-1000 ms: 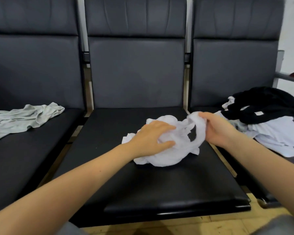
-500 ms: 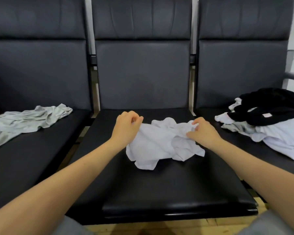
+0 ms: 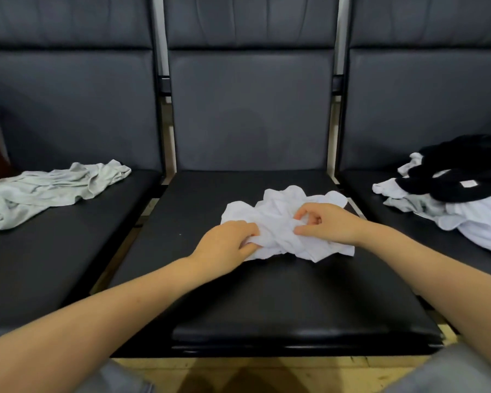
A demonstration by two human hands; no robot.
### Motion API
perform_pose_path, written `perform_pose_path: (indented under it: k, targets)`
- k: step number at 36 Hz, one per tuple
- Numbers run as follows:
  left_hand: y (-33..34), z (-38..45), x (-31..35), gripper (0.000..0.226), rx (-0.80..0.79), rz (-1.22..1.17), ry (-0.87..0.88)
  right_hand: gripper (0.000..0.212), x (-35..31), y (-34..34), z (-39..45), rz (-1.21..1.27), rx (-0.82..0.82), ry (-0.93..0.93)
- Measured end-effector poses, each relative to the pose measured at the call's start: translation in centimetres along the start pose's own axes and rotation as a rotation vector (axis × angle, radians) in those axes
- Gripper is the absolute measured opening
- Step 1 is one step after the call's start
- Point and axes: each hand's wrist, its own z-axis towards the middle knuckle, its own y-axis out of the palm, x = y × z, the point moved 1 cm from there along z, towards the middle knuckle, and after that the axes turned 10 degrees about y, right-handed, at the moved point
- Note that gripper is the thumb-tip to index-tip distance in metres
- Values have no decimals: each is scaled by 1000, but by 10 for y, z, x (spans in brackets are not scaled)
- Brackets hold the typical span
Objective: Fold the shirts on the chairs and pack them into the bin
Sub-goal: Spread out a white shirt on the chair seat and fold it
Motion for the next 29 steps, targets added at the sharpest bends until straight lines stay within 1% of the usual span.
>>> perform_pose_path:
  k: [2,4,6,7,9,11,13,15,16,17,18,20,21,22,23,24,25,26,28,29]
  targets:
    - [-5,4,-2,25,-21,-237,-22,24,0,0,-1,-22,-8,12]
    - [-18,8,-2,25,6,-465,-61,39,-1,0,-1,-14,-21,30]
    - [-35,11,-6,23,56,-560,-108,45,-3,-1,-3,56,-46,52]
    - [-43,11,-9,22,72,-596,-144,46,-5,-1,-3,133,-62,60]
    - [-55,8,-19,27,91,-727,-198,43,-9,-4,-6,319,-75,100]
    - [-61,3,-28,28,127,-844,-224,30,-17,-6,-10,499,-77,119]
    - [-65,2,-34,26,211,-919,-272,25,-23,-7,-10,638,-122,93]
    - [-69,6,-36,21,337,-1004,-374,23,-31,-6,-8,729,-178,122]
    - [-69,8,-39,20,397,-1031,-436,30,-37,-5,-9,722,-182,161]
    - [-69,11,-43,21,460,-1036,-500,39,-43,-3,-6,650,-154,202]
    - [-68,13,-48,25,512,-1000,-555,42,-48,-1,-4,515,-113,234]
    - [-63,13,-61,32,551,-802,-595,29,-59,4,-5,141,-47,230]
    - [-59,12,-67,34,534,-661,-583,20,-62,6,-7,38,-31,203]
    - [-54,9,-73,31,496,-512,-568,17,-62,8,-9,29,-61,153]
    - [-50,5,-79,24,454,-374,-557,22,-59,10,-9,48,-89,107]
    - [-47,1,-82,14,430,-271,-548,27,-55,12,-7,43,-82,75]
    - [-45,-2,-83,7,426,-207,-537,29,-50,13,-4,25,-47,51]
    - [-44,-6,-81,5,438,-164,-522,31,-46,12,2,25,-5,26]
    - [-43,-13,-76,5,452,-122,-473,32,-45,11,11,105,100,-4]
    - [-42,-15,-73,4,433,-110,-451,33,-47,9,13,160,146,-23]
